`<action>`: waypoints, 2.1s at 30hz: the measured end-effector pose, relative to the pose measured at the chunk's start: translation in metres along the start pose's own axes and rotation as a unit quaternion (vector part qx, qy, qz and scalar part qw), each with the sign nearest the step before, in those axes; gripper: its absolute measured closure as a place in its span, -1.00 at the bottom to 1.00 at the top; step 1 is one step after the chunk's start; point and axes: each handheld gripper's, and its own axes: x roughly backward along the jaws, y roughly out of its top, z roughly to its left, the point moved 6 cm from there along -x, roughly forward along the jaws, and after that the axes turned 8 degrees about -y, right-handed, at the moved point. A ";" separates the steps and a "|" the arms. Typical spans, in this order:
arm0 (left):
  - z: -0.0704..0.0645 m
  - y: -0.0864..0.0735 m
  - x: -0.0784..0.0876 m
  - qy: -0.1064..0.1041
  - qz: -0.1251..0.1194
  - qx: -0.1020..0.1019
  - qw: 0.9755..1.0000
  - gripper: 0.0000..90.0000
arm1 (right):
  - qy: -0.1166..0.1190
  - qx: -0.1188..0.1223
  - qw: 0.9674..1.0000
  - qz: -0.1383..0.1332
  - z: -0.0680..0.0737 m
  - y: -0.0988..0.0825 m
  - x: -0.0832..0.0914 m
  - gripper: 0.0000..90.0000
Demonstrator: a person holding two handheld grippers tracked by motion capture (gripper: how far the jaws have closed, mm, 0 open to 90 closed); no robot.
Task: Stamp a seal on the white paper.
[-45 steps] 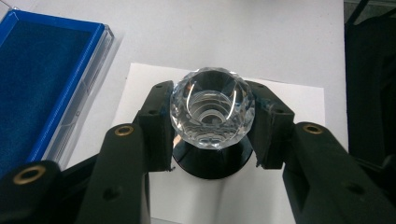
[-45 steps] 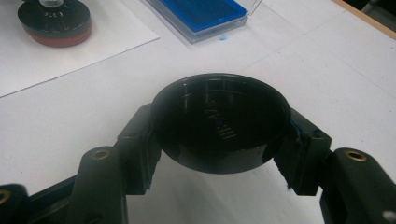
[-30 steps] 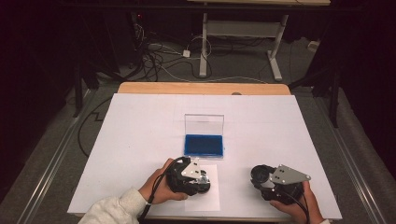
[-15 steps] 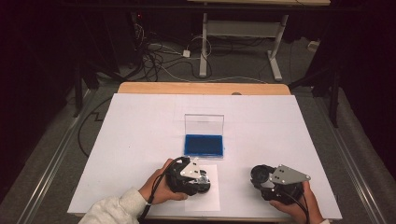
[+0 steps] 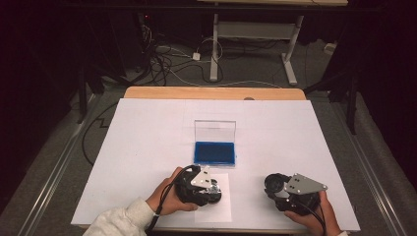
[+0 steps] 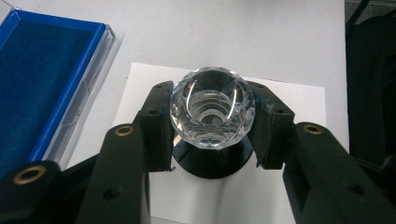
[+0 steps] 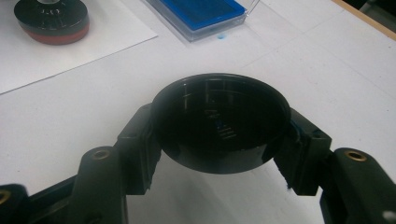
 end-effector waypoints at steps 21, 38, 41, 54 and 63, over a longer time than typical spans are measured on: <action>0.010 0.015 0.055 0.036 -0.090 0.013 0.995 0.21 | -0.004 0.000 1.000 -0.005 -0.002 0.001 0.002 -0.14; 0.023 0.009 0.082 0.075 -0.119 0.026 0.990 0.21 | -0.003 -0.007 1.000 -0.008 -0.003 0.002 0.000 -0.14; 0.025 0.008 0.084 0.073 -0.122 0.027 0.990 0.21 | -0.004 -0.007 1.000 -0.007 -0.004 0.002 0.000 -0.14; 0.028 0.004 0.087 0.081 -0.122 0.036 0.989 0.21 | -0.004 -0.010 1.000 -0.009 -0.005 0.004 -0.001 -0.14; 0.029 0.000 0.094 0.090 -0.125 0.041 0.987 0.21 | -0.001 -0.006 1.000 -0.008 -0.003 0.005 -0.003 -0.14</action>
